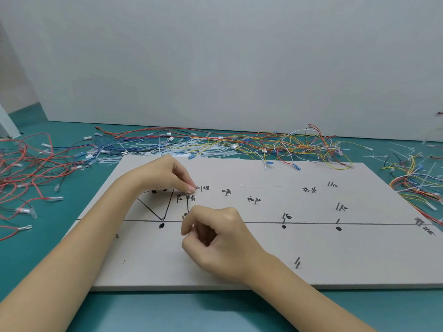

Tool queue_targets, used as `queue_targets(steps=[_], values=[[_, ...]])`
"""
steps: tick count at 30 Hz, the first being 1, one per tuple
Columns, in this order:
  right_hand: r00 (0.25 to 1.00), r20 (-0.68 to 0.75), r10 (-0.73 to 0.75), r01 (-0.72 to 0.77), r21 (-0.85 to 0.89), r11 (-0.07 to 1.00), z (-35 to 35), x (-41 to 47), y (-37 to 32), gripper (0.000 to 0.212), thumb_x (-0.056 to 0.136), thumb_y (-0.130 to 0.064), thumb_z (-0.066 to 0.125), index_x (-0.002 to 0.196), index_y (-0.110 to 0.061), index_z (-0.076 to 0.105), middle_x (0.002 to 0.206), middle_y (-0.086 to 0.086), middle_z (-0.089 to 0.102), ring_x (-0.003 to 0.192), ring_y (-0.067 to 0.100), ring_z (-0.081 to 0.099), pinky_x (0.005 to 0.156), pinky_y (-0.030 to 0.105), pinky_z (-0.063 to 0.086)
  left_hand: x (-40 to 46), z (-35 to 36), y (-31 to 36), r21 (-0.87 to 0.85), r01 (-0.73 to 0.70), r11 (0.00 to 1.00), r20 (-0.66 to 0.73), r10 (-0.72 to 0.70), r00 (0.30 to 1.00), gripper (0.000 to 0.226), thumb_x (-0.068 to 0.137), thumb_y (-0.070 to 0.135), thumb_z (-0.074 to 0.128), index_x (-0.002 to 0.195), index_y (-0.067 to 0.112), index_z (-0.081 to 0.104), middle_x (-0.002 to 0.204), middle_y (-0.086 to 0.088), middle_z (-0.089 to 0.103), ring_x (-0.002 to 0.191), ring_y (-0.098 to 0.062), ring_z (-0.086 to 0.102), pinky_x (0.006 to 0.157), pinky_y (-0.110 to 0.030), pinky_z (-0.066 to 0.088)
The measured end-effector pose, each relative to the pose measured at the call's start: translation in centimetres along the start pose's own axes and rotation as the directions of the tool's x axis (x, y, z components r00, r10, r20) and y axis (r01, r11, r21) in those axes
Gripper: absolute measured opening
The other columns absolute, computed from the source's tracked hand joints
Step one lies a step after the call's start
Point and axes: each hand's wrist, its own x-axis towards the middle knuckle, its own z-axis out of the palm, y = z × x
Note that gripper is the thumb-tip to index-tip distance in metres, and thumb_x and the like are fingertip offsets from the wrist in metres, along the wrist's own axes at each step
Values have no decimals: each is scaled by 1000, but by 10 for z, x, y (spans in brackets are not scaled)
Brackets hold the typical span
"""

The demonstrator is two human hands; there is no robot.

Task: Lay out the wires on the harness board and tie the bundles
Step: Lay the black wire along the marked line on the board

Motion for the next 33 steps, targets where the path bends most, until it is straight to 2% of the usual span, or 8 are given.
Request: queue_targets(steps=[4,14,23,28,33], values=[[998,55,0,0,-10,1000,0,-1,0,11,75,2,55,74,-8,60,49,-8,35,45,12,35,51,12,27,0,0,-1,-1,3,1000,-4,-3,1000,11,74,25,83,75,34,79,80,8,76,76,0,69,81,-23,49],[953,299,-45,99,-168,981,6,-4,-3,12,71,4,55,75,-7,59,49,-6,36,47,20,37,50,30,39,1,0,-1,7,5,1000,-9,-5,1000,11,74,25,84,75,34,79,80,9,76,76,0,68,87,-27,51],[931,364,1,99,-255,962,9,-5,-3,12,71,-2,56,75,-14,59,52,-8,41,51,21,39,57,32,45,2,1,-2,10,15,1000,-3,-15,1000,7,74,30,83,79,33,79,83,10,76,83,-1,69,94,-32,50],[939,343,21,77,-269,960,9,-6,-3,11,76,-7,55,80,-16,59,51,-9,41,51,18,41,59,29,43,3,3,-3,-36,6,999,-18,-7,1000,5,82,29,76,78,29,79,85,8,76,88,-1,68,90,-26,46],[974,223,43,21,-279,960,10,-6,-1,9,79,-16,54,86,-20,58,49,-3,46,50,17,44,54,26,39,8,6,-4,-34,4,999,-223,-12,975,8,83,29,75,76,26,78,80,7,75,83,-11,68,79,-30,50]])
